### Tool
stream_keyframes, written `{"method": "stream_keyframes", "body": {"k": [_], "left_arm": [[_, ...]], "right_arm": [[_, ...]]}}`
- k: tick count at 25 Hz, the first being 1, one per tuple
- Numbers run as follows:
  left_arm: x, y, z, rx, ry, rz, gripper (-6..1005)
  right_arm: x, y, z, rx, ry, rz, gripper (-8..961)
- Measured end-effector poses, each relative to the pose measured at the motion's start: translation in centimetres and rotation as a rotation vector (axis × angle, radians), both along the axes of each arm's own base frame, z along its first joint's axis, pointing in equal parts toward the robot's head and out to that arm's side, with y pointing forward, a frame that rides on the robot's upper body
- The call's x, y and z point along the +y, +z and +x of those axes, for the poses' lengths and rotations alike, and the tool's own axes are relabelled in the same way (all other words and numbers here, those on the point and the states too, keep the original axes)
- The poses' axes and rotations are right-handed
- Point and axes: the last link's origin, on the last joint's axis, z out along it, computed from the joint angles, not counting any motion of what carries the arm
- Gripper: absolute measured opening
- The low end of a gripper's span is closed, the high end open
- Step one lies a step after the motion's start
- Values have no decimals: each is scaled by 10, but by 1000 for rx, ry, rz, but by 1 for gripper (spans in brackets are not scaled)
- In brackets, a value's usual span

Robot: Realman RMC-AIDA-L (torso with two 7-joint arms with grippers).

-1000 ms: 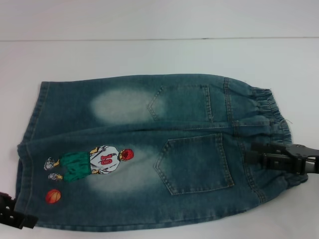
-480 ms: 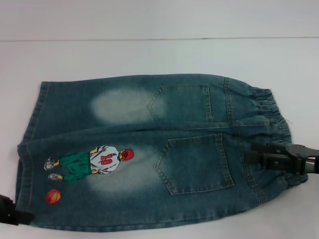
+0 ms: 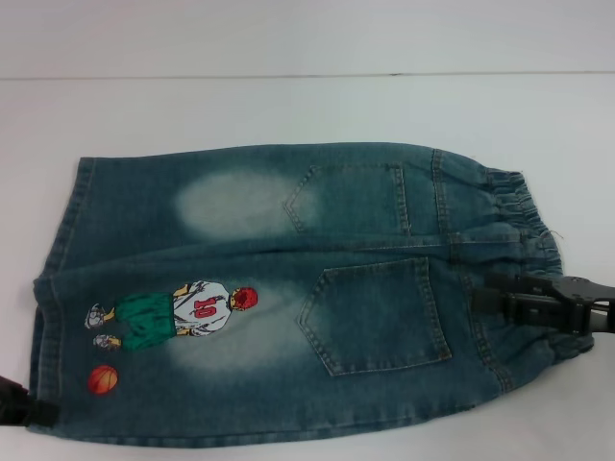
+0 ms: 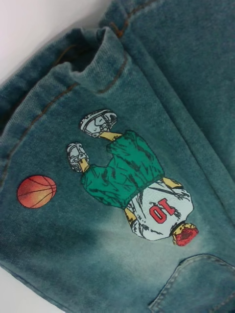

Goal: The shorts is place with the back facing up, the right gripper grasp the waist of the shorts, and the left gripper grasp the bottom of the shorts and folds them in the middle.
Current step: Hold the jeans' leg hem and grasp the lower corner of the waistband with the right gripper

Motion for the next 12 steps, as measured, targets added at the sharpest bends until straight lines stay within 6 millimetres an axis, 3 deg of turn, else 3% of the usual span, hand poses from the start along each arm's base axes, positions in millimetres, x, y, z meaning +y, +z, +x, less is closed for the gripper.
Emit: {"method": "stream_keyframes", "body": {"k": [7, 12], "left_arm": [[-1, 1, -1, -4, 8, 7, 104], [-1, 3, -3, 1, 9, 23, 105]], "right_arm": [[0, 0, -1, 5, 3, 2, 911], [0, 2, 0, 11, -5, 15, 911]]}}
